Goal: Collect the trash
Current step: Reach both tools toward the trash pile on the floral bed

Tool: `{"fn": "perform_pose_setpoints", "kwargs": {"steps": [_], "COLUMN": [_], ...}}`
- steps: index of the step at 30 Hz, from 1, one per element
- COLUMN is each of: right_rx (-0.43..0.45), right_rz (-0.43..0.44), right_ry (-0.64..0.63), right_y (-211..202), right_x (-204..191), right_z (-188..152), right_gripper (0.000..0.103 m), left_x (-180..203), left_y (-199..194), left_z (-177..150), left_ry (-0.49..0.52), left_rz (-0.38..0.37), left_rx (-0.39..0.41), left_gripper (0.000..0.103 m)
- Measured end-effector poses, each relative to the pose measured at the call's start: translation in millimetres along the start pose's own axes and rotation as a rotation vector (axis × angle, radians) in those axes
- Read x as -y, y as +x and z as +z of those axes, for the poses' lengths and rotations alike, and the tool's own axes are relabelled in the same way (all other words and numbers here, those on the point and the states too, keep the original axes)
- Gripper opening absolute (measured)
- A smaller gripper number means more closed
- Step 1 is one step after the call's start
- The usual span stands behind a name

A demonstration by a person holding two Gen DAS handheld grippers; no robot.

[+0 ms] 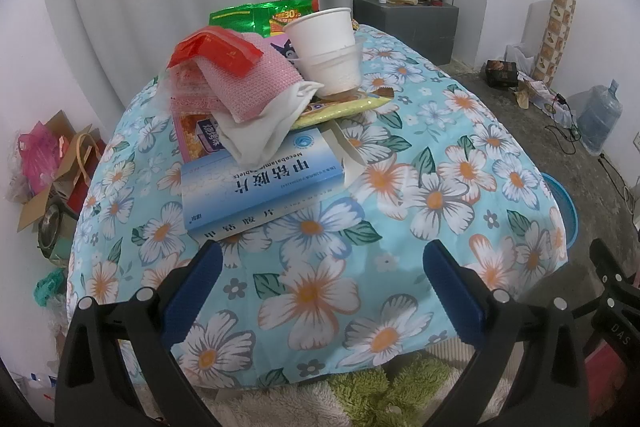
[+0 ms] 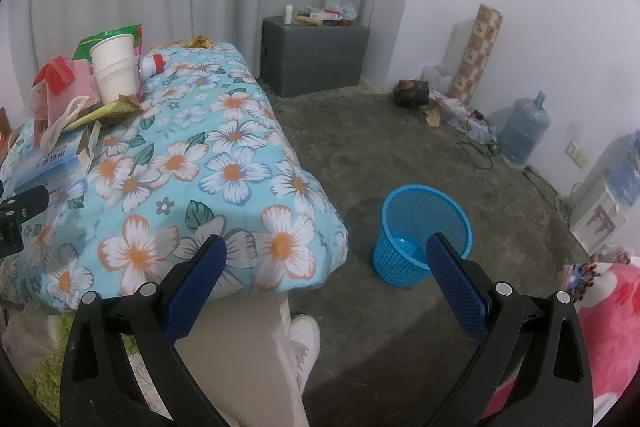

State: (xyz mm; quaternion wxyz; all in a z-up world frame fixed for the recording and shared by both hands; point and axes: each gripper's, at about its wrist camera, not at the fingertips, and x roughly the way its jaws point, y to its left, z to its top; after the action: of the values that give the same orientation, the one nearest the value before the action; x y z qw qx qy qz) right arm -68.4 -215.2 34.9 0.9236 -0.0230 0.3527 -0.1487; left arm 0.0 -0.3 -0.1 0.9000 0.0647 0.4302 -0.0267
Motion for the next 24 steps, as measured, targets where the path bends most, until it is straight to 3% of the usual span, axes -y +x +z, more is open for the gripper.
{"fn": "perform_pose_setpoints", "kwargs": {"steps": [9, 15, 19, 24], "right_rx": [0.004, 0.056, 0.097, 0.164], "right_rz": [0.005, 0.025, 0.068, 0.169], "right_ry": [0.005, 0.005, 0.002, -0.002], "right_y": [-2.1, -2.3, 0.6, 8.4], "right_x": [-4.1, -18.7, -33.6, -57.4], "right_z": [2.1, 19.4, 38.7, 67.9], "right_gripper": [0.096, 0.096, 0.096, 0.096], "left_x": [-4.9, -38.4, -66.9, -107.1], "left_y": [-1.7, -0.4, -1.6, 1.0], "left_z": [2.8, 18.3, 32.3, 52.7], "left_ry": [-0.022, -0.078, -0.089, -0.140], "left_rz": [0.006, 0.022, 0.017, -0.052], "left_rx": [0.024, 0.082, 0.144, 0.214], "left_gripper": [0.098, 0.098, 0.098, 0.098]}}
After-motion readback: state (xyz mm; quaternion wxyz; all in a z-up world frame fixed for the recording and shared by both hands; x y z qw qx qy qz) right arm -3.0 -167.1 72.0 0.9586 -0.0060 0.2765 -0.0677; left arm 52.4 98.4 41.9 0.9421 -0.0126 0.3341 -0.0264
